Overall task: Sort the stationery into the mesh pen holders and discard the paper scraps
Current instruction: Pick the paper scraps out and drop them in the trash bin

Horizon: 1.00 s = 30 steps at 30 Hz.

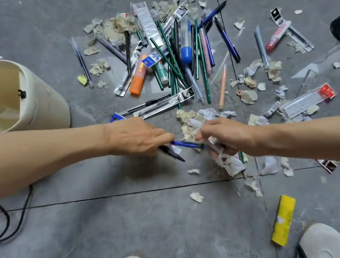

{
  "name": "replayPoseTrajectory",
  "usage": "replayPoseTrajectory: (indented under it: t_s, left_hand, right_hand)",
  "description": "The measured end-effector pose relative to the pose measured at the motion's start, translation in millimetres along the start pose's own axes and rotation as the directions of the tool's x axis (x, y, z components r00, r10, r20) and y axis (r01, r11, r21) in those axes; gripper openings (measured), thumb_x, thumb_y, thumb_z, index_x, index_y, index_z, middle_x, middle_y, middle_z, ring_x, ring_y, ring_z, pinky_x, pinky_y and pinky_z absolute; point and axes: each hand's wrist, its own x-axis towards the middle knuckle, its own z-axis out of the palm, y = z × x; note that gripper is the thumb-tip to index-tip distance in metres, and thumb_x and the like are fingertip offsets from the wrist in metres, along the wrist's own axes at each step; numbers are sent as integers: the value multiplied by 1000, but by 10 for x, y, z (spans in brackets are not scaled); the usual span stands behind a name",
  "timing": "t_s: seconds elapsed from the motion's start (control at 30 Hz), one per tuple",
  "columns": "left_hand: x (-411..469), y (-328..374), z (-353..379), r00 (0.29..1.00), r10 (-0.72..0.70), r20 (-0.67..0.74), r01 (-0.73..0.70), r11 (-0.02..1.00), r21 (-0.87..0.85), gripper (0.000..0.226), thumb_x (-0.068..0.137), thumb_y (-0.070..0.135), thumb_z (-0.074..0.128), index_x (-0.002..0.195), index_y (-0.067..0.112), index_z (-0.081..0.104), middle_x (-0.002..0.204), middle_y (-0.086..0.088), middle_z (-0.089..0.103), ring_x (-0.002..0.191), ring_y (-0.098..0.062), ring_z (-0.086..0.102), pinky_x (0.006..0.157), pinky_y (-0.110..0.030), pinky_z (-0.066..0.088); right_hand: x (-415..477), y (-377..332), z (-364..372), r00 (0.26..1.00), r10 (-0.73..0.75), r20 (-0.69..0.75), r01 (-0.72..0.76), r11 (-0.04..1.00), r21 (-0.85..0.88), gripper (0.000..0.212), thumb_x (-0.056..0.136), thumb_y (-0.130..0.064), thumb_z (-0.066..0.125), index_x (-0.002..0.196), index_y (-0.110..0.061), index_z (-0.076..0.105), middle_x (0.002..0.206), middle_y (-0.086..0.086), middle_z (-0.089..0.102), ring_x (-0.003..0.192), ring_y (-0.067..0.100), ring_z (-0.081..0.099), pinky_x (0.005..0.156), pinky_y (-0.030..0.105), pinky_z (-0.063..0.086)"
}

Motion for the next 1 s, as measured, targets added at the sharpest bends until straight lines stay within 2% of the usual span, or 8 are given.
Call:
replayPoseTrajectory:
  t_s: [0.13, 0.2, 0.3, 0.37, 0.5, 0.63, 0.73, 1.0]
  left_hand:
    - [-55, -293, -98, 942, -325, -79, 325, 946, -23, 20, 88, 22, 34, 100, 12, 46, 84, -9, 61, 68, -27, 59, 42, -33, 43]
    - [-47, -378, -122, 826, -563, -30, 562, 827, -23, 21, 93, 19, 37, 110, 11, 46, 98, -11, 60, 82, -29, 58, 50, -38, 42]
    - [10, -440, -156, 617, -787, 21, 787, 617, -6, 34, 95, 17, 42, 128, 11, 35, 102, -14, 56, 87, -32, 53, 57, -37, 36]
    - [40, -469, -159, 524, -850, 57, 851, 520, -76, 29, 93, 17, 42, 121, 10, 39, 106, -16, 54, 94, -34, 52, 63, -38, 35]
    - [89, -470, -116, 459, -888, 36, 869, 440, -225, 36, 92, 23, 52, 124, 11, 41, 119, -15, 48, 110, -33, 46, 79, -44, 41]
    - [161, -418, -99, 448, -889, -98, 834, 455, -314, 48, 88, 21, 61, 130, 10, 41, 120, -15, 40, 110, -31, 40, 87, -40, 37]
    - [196, -347, -130, 472, -866, -167, 815, 500, -294, 47, 86, 17, 62, 129, 9, 44, 123, -15, 38, 109, -30, 37, 90, -37, 33]
    - [328, 9, -117, 727, -676, -117, 635, 728, -259, 30, 86, 12, 56, 115, 5, 53, 115, -14, 47, 99, -29, 46, 83, -44, 43]
  right_hand:
    - [49, -149, -218, 996, 38, 83, -53, 982, 182, 33, 94, -41, 47, 104, -12, 62, 59, 2, 55, 47, 11, 44, 42, 21, 33]
    - [77, -219, -319, 996, 53, 71, -71, 955, 287, 37, 94, -42, 48, 109, -12, 61, 60, 0, 54, 48, 10, 46, 45, 20, 35]
    - [129, -359, -414, 995, 94, 25, -95, 882, 461, 34, 95, -38, 46, 106, -9, 60, 59, 1, 52, 49, 11, 46, 43, 20, 37]
    - [170, -458, -435, 995, 97, 1, -84, 856, 510, 32, 96, -36, 44, 105, -10, 58, 64, 4, 55, 53, 14, 55, 45, 21, 43]
    - [269, -649, -425, 997, 62, -49, -19, 787, 617, 29, 97, -31, 43, 111, -8, 55, 80, 12, 58, 70, 25, 68, 55, 29, 57]
    - [348, -769, -400, 998, -6, -59, 47, 684, 728, 34, 96, -32, 46, 120, -8, 47, 112, 24, 58, 91, 34, 67, 69, 37, 60]
    - [359, -787, -392, 996, -49, -79, 91, 700, 708, 38, 98, -34, 44, 125, -8, 43, 113, 24, 61, 99, 34, 66, 77, 41, 58]
    - [204, -604, -451, 989, -55, -138, 119, 848, 517, 39, 100, -28, 40, 133, -8, 44, 120, 22, 58, 104, 31, 63, 81, 37, 57]
